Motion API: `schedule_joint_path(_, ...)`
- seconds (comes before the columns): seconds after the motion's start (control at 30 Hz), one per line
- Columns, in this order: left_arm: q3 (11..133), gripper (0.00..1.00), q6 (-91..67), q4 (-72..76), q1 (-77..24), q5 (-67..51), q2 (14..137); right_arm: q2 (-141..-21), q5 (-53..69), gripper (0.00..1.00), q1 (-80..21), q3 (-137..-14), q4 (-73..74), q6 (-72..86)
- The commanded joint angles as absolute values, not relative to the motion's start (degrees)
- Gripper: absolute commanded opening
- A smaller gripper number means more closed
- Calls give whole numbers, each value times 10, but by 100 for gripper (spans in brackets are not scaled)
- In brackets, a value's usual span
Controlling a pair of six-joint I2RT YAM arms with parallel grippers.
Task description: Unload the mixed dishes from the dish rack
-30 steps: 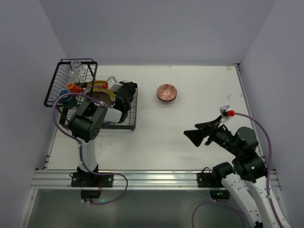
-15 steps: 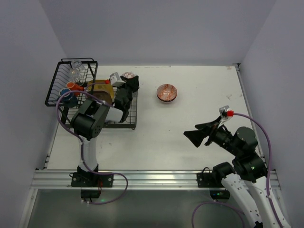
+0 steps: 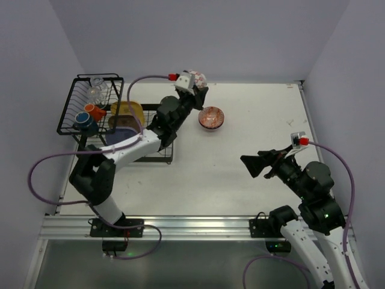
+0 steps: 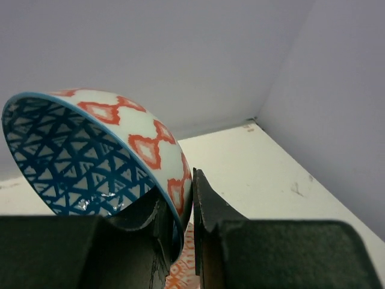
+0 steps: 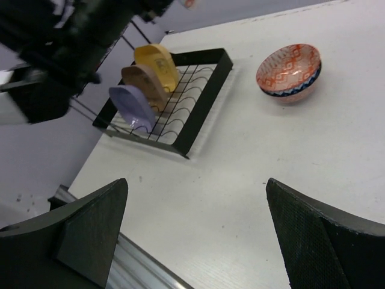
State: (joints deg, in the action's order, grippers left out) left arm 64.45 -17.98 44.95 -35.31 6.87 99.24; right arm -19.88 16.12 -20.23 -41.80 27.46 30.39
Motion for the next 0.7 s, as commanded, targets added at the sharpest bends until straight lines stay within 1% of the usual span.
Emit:
schedule_joint_path(0.0, 742, 0, 3, 203, -443, 95, 890, -214, 65, 99, -201, -463, 287, 313)
schedule_joint_path(0.03, 744, 0, 27, 104, -464, 113, 880, -231, 58, 99, -201, -472, 295, 313)
schedule_joint_path(0.07, 732, 0, 39, 66, -517, 150, 868, -241, 50, 99, -201, -479, 301, 313)
schedule_joint_path(0.1, 723, 0, 53, 31, -550, 254, 851, -250, 42, 99, -201, -497, 305, 313)
schedule_joint_path(0.13, 712, 0, 58, -42, -576, 287, 842, -268, 40, 99, -201, -510, 315, 310)
schedule_joint_path(0.17, 690, 0, 52, -75, -623, 305, 825, -274, 41, 99, -201, -532, 321, 302)
schedule_joint_path(0.23, 667, 0, 36, -166, -674, 316, 803, -280, 37, 99, -201, -551, 335, 290)
schedule_joint_path(0.3, 636, 0, 6, -240, -700, 316, 768, -275, 12, 99, -201, -569, 338, 289)
schedule_joint_path(0.37, 608, 0, -10, -276, -724, 286, 734, -273, 8, 99, -201, -571, 338, 293)
schedule_joint_path(0.4, 597, 0, -4, -299, -733, 235, 723, -279, 17, 99, -202, -570, 337, 294)
schedule_joint_path(0.43, 588, 0, 0, -309, -751, 211, 713, -290, 66, 99, -202, -570, 333, 293)
schedule_joint_path(0.47, 576, 0, 37, -319, -758, 182, 697, -327, 103, 98, -202, -569, 330, 290)
schedule_joint_path(0.5, 570, 0, 51, -341, -765, 115, 691, -351, 137, 97, -202, -570, 328, 285)
schedule_joint_path(0.53, 569, 0, 59, -351, -776, 100, 686, -375, 214, 96, -201, -569, 329, 274)
schedule_joint_path(0.57, 569, 0, 70, -361, -780, 94, 680, -416, 244, 92, -202, -562, 325, 271)
schedule_joint_path(0.63, 570, 0, 110, -393, -784, 46, 681, -450, 285, 90, -214, -555, 320, 262)
schedule_joint_path(0.67, 574, 0, 136, -400, -785, 34, 688, -466, 280, 88, -225, -555, 321, 258)
